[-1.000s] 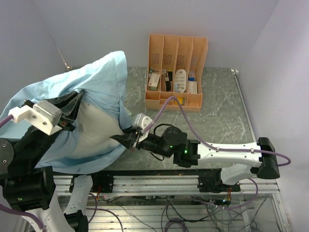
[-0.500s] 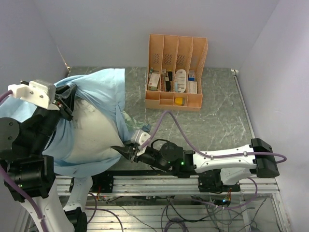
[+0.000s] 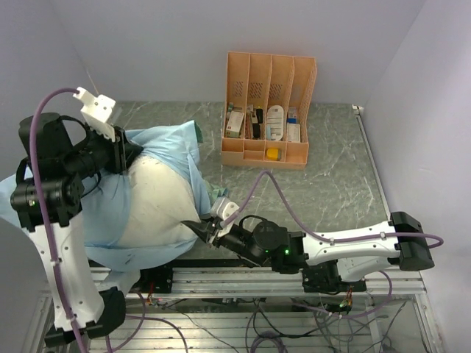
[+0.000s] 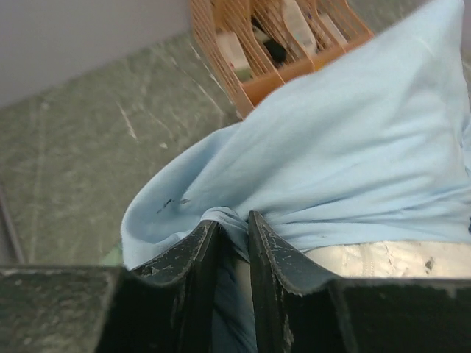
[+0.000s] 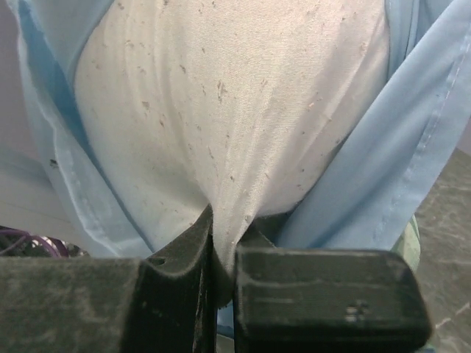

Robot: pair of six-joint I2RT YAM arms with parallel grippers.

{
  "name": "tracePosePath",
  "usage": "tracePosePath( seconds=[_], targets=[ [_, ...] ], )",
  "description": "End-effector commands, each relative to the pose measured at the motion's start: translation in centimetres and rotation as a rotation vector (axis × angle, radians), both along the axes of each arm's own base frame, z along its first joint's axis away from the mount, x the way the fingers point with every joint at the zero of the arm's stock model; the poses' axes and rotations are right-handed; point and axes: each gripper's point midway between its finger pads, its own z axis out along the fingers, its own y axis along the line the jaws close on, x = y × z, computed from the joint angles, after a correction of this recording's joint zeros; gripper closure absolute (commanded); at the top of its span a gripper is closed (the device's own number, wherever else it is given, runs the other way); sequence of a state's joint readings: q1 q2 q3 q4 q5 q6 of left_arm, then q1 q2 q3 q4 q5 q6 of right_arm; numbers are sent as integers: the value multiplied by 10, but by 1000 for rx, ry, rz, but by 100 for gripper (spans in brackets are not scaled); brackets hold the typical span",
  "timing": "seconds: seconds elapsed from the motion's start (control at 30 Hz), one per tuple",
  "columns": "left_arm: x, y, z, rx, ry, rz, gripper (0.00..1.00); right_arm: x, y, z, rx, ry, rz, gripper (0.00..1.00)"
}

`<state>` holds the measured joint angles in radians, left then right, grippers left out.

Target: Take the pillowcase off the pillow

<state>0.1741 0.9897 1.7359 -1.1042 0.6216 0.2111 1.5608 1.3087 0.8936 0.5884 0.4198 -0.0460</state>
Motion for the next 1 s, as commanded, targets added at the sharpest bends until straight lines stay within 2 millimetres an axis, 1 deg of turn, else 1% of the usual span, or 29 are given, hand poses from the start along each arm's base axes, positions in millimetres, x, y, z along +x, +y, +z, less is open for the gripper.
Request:
tracePosePath(
  seconds=[0.0,0.03,0.07,0.1,0.13,0.2,0.3,0.37,0.47,0.53,0.6,0.63,0.7,0.73,0.77,0.83,0.9,0.97],
  targets=[
    [-20,-10,-49,25,221,-141,67,14,-2,10,-33,15,-117,99],
    [-27,-17,-50,4,249,-185,67,19,-1,22,-19,28,-152,86],
    [-33,-24,-49,-10,260,-232,68,21,-1,28,-22,34,-170,70],
    [-38,-28,-47,-28,273,-256,68,23,-2,36,-11,38,-185,64],
    [-40,-31,-44,-40,270,-264,70,24,-4,43,-4,41,-192,54],
    [-43,-33,-37,-37,241,-271,74,23,-10,58,11,45,-186,37],
    [-42,-31,-25,-28,183,-240,78,8,-24,84,37,28,-113,31],
    [-43,-30,-19,-20,148,-222,79,-5,-32,97,41,10,-58,30],
    [-43,-29,-13,-19,123,-210,79,-31,-37,115,40,-31,72,26],
    [-44,-29,-12,-19,120,-210,79,-43,-36,126,35,-59,143,24],
    [-44,-29,-11,-20,119,-208,79,-49,-29,134,18,-95,177,22],
    [-44,-29,-10,-21,118,-204,79,-51,-24,143,7,-127,187,21],
    [-45,-30,-9,-21,116,-207,79,-54,-8,144,-63,-175,205,20],
    [-46,-30,-8,-21,116,-208,79,-56,3,141,-104,-198,218,19],
    [-46,-30,-8,-21,117,-210,79,-58,17,132,-159,-222,231,19],
    [-49,-31,-8,-21,120,-214,79,-64,34,127,-229,-271,270,17],
    [-51,-32,-9,-22,125,-222,80,-62,45,124,-290,-319,272,16],
    [-53,-33,-10,-20,131,-229,80,-58,51,123,-330,-359,284,15]
  ],
)
